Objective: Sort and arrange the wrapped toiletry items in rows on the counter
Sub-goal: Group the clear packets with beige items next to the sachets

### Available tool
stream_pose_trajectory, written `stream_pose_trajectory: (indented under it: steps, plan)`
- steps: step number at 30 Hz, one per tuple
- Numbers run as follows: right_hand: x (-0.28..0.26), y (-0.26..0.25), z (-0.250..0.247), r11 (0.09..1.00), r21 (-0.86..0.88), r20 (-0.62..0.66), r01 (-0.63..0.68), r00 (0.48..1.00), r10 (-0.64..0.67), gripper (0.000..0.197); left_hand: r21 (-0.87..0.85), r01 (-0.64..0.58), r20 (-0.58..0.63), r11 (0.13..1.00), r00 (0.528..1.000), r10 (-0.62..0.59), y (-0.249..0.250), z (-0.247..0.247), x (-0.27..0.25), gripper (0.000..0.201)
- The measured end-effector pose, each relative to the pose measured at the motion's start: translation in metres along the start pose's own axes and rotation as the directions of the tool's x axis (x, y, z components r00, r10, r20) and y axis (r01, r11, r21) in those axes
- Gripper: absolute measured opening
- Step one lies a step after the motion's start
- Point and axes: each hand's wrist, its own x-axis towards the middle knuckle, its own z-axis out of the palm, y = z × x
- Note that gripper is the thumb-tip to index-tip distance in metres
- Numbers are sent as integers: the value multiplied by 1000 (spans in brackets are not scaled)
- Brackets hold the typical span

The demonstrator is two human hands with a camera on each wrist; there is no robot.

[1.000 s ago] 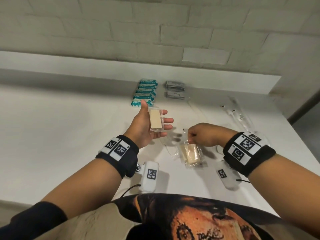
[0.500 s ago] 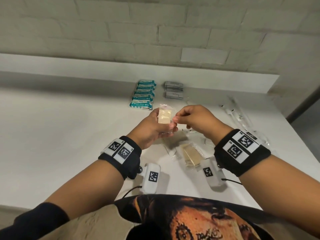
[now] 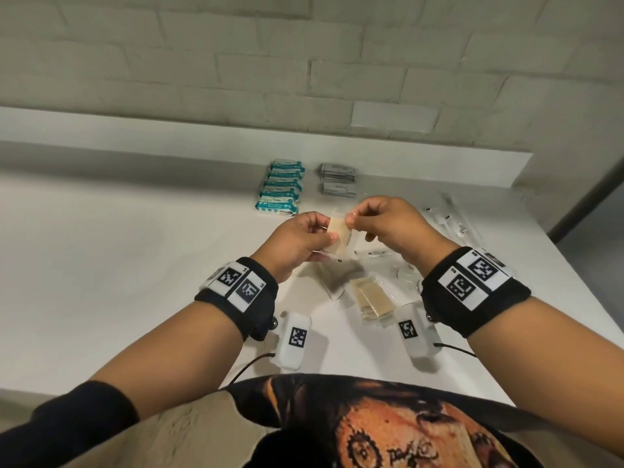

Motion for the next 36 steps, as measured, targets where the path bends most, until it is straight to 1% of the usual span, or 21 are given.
stream_pose_trajectory:
  steps: [2, 3, 4, 5, 6, 7, 8, 10, 13, 15, 17, 18, 20, 21, 22, 23, 25, 26, 28, 31, 36]
  plan:
    - [-3, -2, -3, 998, -64, -3, -4, 1000, 4, 6, 32, 2, 16, 999, 1000, -2, 0, 4, -2, 16]
    - [-4, -2, -4, 991, -137, -14, 6, 1000, -8, 5, 47, 5, 20, 999, 1000, -6, -1, 5, -3, 16]
    - [-5, -3, -6, 959, -283, -44, 23, 998, -37, 5, 60, 13, 19, 998, 1000, -14, -2, 7, -5, 16]
    - [-7, -3, -8, 892, -451, -80, 29, 994, -73, 7, 71, 26, 7, 997, 1000, -27, -3, 8, -7, 16]
    - [-8, -3, -11, 829, -558, -105, 26, 989, -102, 9, 81, 42, -14, 996, 999, -41, -4, 8, -8, 15]
    - [-8, -2, -15, 818, -575, -114, -2, 990, -78, 10, 92, 59, -36, 994, 998, -56, -5, 9, -10, 13]
    - [-10, -3, -20, 833, -552, -100, -37, 995, -22, 11, 108, 83, -56, 991, 995, -77, -6, 8, -12, 11]
    - [-15, 1, -26, 823, -559, -48, -96, 995, 84, 15, 151, 144, -66, 978, 989, -135, -10, 7, -17, 9]
    - [-19, 7, -20, 718, -692, 106, -74, 974, 202, 26, 220, 246, -38, 944, 969, -244, -22, 11, -24, 7]
    - [-19, 19, -8, 666, -744, 153, -53, 957, 247, 25, 253, 312, -5, 916, 947, -321, -31, 20, -27, 7]
    - [-22, 32, 1, 654, -754, 145, -63, 955, 260, 19, 260, 359, 48, 896, 922, -383, -37, 33, -28, 10]
    - [-23, 37, 3, 668, -740, 122, -80, 961, 250, 22, 267, 372, 63, 889, 914, -402, -40, 40, -28, 13]
    - [-29, 44, 0, 709, -683, 7, -177, 968, 249, 35, 295, 394, 57, 870, 902, -428, -41, 52, -27, 17]
    - [-33, 46, -4, 717, -653, -51, -244, 959, 280, 38, 303, 407, 43, 862, 897, -439, -42, 57, -26, 17]
    - [-36, 49, -8, 710, -628, -83, -319, 934, 347, 40, 305, 419, 24, 855, 895, -446, -42, 61, -25, 17]
    - [-40, 52, -12, 700, -596, -85, -393, 898, 432, 43, 306, 429, 7, 850, 892, -453, -41, 64, -24, 18]
    - [-49, 55, -11, 714, -467, -16, -522, 812, 583, 46, 293, 454, -17, 842, 882, -470, -40, 71, -22, 18]
    - [-53, 55, -9, 727, -389, 8, -566, 787, 617, 44, 281, 466, -23, 839, 877, -479, -40, 74, -21, 18]
    - [-55, 54, -1, 745, -329, 12, -580, 787, 617, 38, 286, 472, -37, 834, 875, -483, -41, 78, -20, 23]
    - [-53, 48, 5, 734, -408, -9, -543, 806, 592, 35, 284, 474, -43, 833, 875, -483, -43, 82, -21, 29]
    - [-56, 47, 1, 775, -341, 55, -532, 812, 582, 28, 195, 489, -50, 850, 871, -489, -46, 82, -23, 23]
